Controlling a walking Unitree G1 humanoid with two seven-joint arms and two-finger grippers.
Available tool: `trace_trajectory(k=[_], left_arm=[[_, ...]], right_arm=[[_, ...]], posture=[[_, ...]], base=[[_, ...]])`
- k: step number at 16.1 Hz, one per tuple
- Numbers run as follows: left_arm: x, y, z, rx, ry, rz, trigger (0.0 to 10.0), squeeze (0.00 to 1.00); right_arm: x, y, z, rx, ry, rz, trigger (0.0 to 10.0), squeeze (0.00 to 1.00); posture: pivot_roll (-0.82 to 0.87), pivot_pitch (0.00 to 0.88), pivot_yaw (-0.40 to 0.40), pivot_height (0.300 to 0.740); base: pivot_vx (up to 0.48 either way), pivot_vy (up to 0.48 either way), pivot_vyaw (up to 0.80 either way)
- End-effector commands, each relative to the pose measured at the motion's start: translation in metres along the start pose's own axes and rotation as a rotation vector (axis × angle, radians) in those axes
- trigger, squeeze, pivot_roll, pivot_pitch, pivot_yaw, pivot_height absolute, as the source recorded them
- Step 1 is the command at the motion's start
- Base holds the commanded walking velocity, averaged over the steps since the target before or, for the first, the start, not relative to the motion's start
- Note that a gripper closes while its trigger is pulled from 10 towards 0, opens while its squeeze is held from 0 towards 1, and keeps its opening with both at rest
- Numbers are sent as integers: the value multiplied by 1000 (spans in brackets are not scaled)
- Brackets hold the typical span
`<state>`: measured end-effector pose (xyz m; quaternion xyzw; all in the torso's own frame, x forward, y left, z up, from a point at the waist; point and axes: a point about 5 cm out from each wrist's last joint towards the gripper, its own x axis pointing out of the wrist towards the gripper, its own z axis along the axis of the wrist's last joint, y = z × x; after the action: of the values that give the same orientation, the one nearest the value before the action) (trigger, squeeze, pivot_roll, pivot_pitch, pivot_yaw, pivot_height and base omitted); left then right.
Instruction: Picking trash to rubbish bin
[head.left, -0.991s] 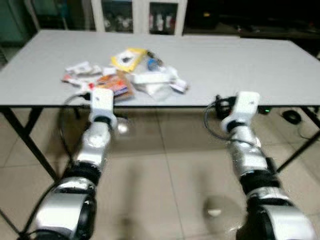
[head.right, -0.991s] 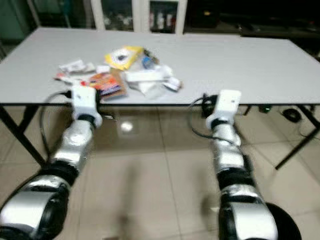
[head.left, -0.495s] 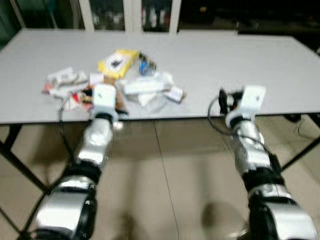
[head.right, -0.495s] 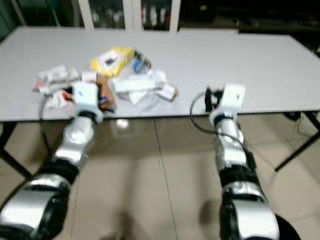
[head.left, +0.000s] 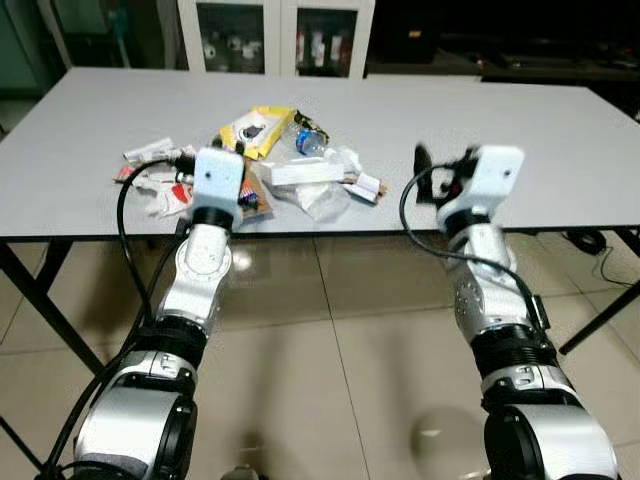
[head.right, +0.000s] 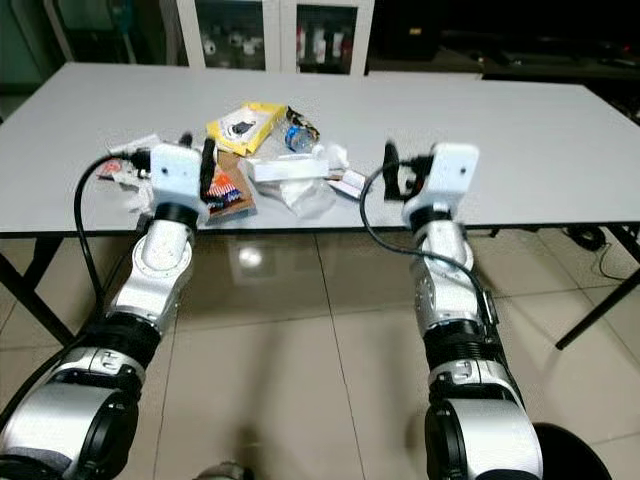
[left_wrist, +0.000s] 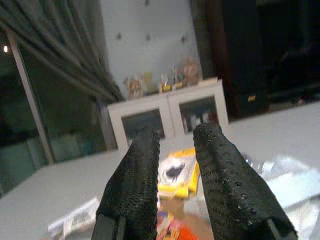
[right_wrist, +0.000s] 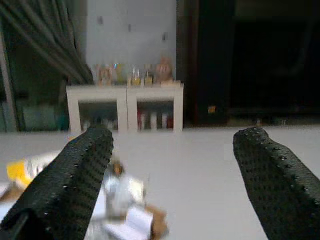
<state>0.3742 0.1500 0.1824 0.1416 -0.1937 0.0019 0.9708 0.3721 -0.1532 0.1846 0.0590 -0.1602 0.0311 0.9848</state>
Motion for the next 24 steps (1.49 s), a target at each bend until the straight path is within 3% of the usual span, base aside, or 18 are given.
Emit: trace_trajectory(k=[1,3,7,24], left_arm=[[5,-5,14,8,-70,0,10000,1000],[8,-3,35,38,-200,23,10000,1000],[11,-1,52,62,-293,44,10000,1000],[9,1,51,72,-296,44,10000,1000]], right_arm=[[3,4,13,-26,-74,25,10000,1000],[4,6,33,-31,-197,9,10000,1000],[4,7,42,-26,-247,10,10000,1000],[0,7,34,-38,-214,8,10000,1000]], posture=[[29,0,-48,740],[29,0,-48,740],[27,0,-43,740],[30,0,-44,740]], base=[[0,0,0],[0,0,0],[0,0,0],[0,0,0]])
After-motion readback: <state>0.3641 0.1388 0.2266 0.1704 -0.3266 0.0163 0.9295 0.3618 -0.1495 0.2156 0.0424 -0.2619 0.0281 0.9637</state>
